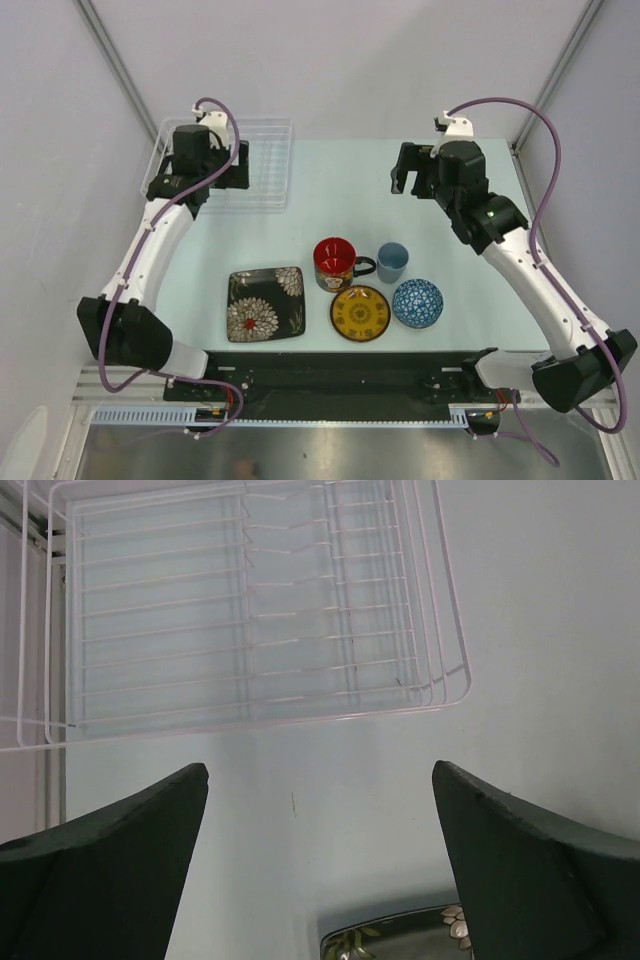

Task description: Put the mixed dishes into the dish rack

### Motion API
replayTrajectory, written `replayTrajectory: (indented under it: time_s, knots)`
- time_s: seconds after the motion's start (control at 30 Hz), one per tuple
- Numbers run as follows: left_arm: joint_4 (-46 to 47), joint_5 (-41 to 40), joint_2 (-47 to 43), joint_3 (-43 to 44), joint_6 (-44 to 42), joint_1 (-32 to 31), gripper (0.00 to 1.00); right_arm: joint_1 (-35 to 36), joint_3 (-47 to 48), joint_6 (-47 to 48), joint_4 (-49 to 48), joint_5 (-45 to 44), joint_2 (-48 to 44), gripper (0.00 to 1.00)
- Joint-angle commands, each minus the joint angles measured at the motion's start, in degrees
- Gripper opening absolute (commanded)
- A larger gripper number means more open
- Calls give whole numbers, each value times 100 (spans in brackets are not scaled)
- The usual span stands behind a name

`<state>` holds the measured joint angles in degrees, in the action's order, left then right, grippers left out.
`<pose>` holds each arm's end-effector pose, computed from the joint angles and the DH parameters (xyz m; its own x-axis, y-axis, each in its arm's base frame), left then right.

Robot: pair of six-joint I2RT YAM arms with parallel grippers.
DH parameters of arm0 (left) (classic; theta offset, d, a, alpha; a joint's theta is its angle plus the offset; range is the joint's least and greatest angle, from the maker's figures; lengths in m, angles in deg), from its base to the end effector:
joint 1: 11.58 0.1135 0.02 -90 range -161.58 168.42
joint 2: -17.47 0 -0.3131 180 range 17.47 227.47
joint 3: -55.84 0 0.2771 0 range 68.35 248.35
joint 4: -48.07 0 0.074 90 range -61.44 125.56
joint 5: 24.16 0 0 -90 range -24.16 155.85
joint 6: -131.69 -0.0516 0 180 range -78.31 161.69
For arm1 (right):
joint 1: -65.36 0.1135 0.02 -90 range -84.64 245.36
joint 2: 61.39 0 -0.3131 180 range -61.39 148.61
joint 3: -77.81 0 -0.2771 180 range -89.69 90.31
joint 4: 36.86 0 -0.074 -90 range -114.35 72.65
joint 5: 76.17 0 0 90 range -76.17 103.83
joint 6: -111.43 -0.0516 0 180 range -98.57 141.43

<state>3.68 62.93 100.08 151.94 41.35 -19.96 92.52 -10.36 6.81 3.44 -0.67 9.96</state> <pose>0.3535 -0.0494 0.4242 -0.5074 0.0807 -0.8579 0.1055 0.9939 0.0312 0.2693 0.1237 0.4651 -0.3506 0.0948 -0.9317 -0.1487 0.9766 0.1553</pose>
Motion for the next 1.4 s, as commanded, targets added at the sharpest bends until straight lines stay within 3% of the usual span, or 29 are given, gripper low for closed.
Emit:
replayTrajectory:
  time_s: [0.0, 0.23, 0.53, 0.77, 1.0, 1.37]
  knots:
    - [682, -569, 132, -300, 52, -67, 100, 0, 47, -243, -266, 9, 282, 100]
    - [542, -1176, 1896, 991, 307, -172, 99, 158, -22, -367, -98, -158, 538, 100]
    - [393, -1466, 3314, 2653, 447, -181, 99, 211, -418, -306, -169, -228, 441, 100]
    - [393, -1326, 3692, 2425, 342, -392, 97, 193, -471, -297, -248, -246, 564, 100]
    - [542, -1080, 3534, 2161, 333, -1112, 97, 193, -480, -314, -301, -211, 784, 100]
    - [569, -1000, 4008, 2284, 377, -1324, 97, 106, -541, -226, -248, -273, 757, 100]
